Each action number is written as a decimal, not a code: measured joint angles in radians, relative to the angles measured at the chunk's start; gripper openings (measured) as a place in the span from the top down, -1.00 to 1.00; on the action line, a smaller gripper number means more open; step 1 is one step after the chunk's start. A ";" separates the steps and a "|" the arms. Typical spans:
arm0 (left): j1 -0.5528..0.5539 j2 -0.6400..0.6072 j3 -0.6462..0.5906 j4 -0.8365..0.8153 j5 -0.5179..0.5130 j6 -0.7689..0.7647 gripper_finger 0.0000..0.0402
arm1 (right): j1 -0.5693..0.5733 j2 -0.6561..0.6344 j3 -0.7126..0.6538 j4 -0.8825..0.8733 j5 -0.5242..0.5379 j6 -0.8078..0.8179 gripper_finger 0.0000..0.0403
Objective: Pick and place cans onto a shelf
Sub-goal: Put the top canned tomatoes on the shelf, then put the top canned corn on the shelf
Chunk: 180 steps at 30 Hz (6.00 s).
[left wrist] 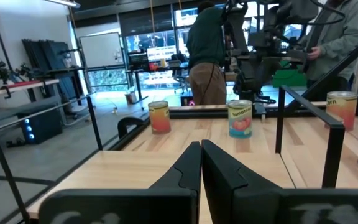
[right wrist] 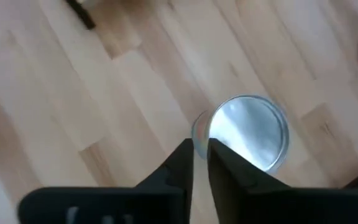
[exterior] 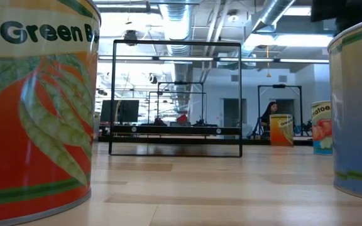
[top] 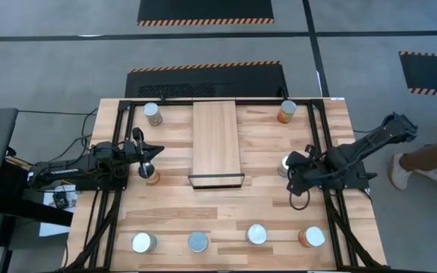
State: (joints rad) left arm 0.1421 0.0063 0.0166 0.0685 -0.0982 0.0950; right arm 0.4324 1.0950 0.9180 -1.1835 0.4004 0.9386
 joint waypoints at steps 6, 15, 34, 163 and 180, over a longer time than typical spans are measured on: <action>0.000 0.000 0.000 -0.001 0.000 -0.001 0.98 | -0.099 0.086 -0.001 0.001 -0.061 0.007 0.31; 0.000 0.000 0.000 -0.011 0.000 -0.001 0.98 | -0.185 0.203 -0.001 -0.016 -0.062 -0.003 0.10; 0.000 0.000 0.000 -0.004 0.000 0.004 0.98 | -0.254 0.236 0.019 0.009 -0.149 -0.170 0.96; 0.000 0.000 -0.002 -0.011 -0.022 -0.032 0.98 | -0.860 1.146 1.276 0.059 -0.114 -1.278 0.71; 0.000 0.000 -0.001 -0.012 -0.022 -0.036 0.98 | -0.800 1.076 1.278 0.052 -0.080 -1.381 0.46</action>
State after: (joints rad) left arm 0.1421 0.0067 0.0151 0.0562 -0.1200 0.0587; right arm -0.3677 2.1709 2.1961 -1.1318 0.3201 -0.4427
